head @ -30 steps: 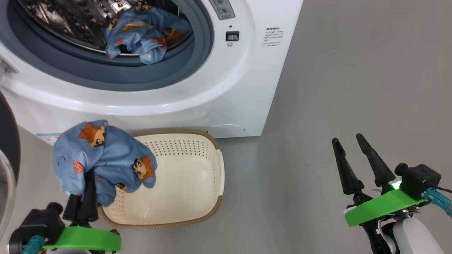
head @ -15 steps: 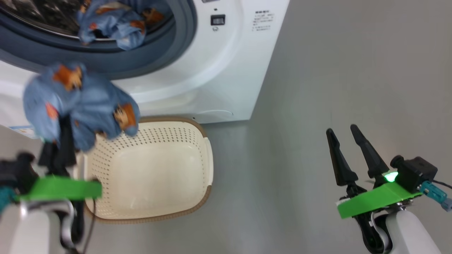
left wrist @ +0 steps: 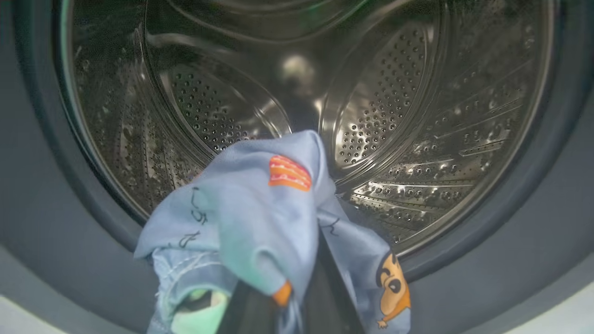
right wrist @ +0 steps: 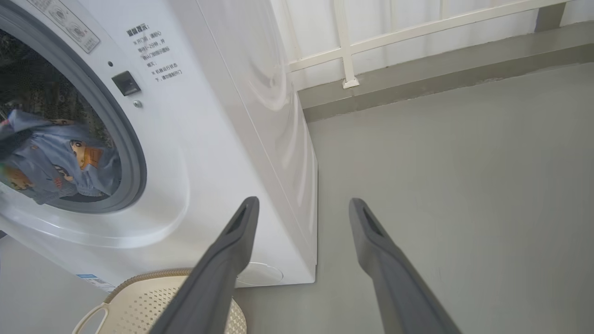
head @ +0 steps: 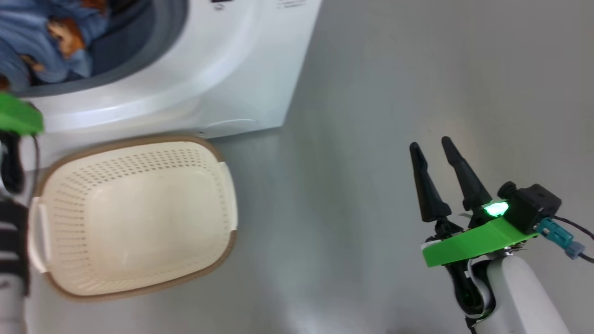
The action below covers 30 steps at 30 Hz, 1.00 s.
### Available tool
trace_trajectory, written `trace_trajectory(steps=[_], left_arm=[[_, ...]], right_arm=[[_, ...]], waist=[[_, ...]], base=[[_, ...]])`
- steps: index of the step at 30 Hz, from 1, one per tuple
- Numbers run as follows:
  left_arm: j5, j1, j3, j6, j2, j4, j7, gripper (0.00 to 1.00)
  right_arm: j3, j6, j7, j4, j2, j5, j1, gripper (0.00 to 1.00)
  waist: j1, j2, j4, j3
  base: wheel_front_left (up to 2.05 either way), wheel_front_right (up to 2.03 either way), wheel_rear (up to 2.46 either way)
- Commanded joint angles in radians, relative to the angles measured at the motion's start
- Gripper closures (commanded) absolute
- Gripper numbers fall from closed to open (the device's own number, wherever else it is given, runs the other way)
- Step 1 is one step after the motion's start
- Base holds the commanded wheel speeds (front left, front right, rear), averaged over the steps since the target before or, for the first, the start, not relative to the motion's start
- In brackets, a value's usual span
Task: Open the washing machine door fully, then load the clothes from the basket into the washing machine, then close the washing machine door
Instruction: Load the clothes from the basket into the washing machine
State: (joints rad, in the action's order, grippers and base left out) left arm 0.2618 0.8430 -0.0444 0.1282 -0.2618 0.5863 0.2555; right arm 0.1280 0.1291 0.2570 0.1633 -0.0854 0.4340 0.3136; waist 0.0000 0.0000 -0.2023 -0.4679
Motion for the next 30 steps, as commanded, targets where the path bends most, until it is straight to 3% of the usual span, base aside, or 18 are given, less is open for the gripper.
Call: trace_trajectory(steps=[1, 9, 15, 19, 20, 21, 22, 23, 24, 30], left_arm=[[0.012, 0.083, -0.016, 0.003, -0.067, 0.053, 0.006, 1.00], [0.007, 0.321, 0.057, 0.003, -0.164, 0.314, 0.006, 1.00], [-0.021, 0.395, -0.004, -0.003, -0.198, 0.212, 0.006, 1.00], [-0.056, 0.379, 0.016, -0.002, -0.200, 0.270, 0.006, 1.00], [-0.055, 0.378, 0.014, -0.002, -0.199, 0.313, 0.006, 0.94], [-0.060, 0.382, 0.019, -0.002, -0.200, 0.348, 0.006, 0.72], [-0.066, 0.386, 0.024, -0.002, -0.203, 0.379, 0.006, 0.58], [-0.067, 0.389, 0.026, -0.003, -0.202, 0.413, 0.006, 0.08], [-0.072, 0.394, 0.031, -0.003, -0.202, 0.436, 0.006, 0.00], [-0.089, 0.406, 0.058, -0.002, -0.198, 0.518, 0.006, 0.00]], right_arm=[[0.034, 0.002, 0.005, -0.025, 0.013, 0.007, 0.011, 0.00], [0.098, 0.002, 0.005, -0.021, 0.032, 0.021, 0.034, 0.00], [0.123, 0.002, 0.005, -0.028, 0.035, 0.042, 0.044, 0.00], [0.129, 0.002, 0.005, -0.028, 0.035, 0.051, 0.041, 0.00], [0.130, 0.002, 0.005, -0.028, 0.035, 0.052, 0.039, 0.00], [0.131, 0.002, 0.005, -0.028, 0.035, 0.053, 0.037, 0.00], [0.132, 0.002, 0.005, -0.027, 0.035, 0.054, 0.036, 0.00], [0.133, 0.002, 0.005, -0.026, 0.035, 0.054, 0.035, 0.00], [0.133, 0.002, 0.005, -0.025, 0.035, 0.055, 0.035, 0.00], [0.133, 0.002, 0.005, -0.022, 0.035, 0.055, 0.034, 0.00]], waist=[[0.0000, 0.0000, -0.078, -0.067], [0.0000, 0.0000, -0.168, -0.107], [0.0000, 0.0000, -0.209, -0.134], [0.0000, 0.0000, -0.217, -0.133], [0.0000, 0.0000, -0.218, -0.131], [0.0000, 0.0000, -0.218, -0.130], [0.0000, 0.0000, -0.219, -0.129], [0.0000, 0.0000, -0.219, -0.127], [0.0000, 0.0000, -0.218, -0.125], [0.0000, 0.0000, -0.197, -0.104]], base=[[0.00, 0.00, 0.00], [0.00, 0.00, 0.00], [0.00, 0.00, 0.00], [0.00, 0.00, 0.00], [0.00, 0.00, 0.00], [0.00, 0.00, 0.00], [0.00, 0.00, 0.00], [0.00, 0.00, 0.00], [0.00, 0.00, 0.00], [0.00, 0.00, 0.00]])
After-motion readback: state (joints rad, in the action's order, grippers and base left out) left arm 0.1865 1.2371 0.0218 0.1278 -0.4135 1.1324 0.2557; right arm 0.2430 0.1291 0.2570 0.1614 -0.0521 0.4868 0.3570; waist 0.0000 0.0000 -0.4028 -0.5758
